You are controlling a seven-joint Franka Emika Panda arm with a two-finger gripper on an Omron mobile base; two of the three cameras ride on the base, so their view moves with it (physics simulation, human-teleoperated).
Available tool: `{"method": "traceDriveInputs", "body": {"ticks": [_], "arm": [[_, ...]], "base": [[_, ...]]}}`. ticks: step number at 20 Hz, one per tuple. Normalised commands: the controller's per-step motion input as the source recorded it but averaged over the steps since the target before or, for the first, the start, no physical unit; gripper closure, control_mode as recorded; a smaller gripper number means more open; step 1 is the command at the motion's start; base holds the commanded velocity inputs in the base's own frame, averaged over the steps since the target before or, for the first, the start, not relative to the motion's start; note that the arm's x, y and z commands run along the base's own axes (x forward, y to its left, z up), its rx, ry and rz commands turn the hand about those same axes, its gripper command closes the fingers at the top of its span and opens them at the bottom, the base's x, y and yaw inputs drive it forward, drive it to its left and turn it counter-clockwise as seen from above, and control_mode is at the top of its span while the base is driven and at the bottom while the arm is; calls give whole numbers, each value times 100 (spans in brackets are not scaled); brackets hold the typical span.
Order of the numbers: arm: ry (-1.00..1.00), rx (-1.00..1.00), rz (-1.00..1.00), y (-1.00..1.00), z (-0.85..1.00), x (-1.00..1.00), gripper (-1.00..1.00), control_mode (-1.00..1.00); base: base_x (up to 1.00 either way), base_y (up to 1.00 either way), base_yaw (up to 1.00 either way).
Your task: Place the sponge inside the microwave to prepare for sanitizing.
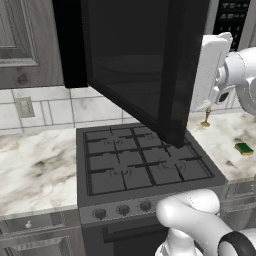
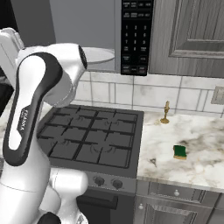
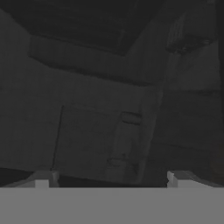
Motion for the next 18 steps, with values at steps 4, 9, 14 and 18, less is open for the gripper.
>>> {"method": "traceDriveInputs", "body": {"ticks": [4,9,14,18], "arm": [[-10,0,-6,76,-10,-31,-100,-100],[-9,0,-10,75,-6,-10,-100,-100],[-8,0,-8,60,0,4,-100,-100],[-1,0,-4,39,0,15,-100,-100]], "base": [[0,0,0],[0,0,0],[0,0,0],[0,0,0]]}}
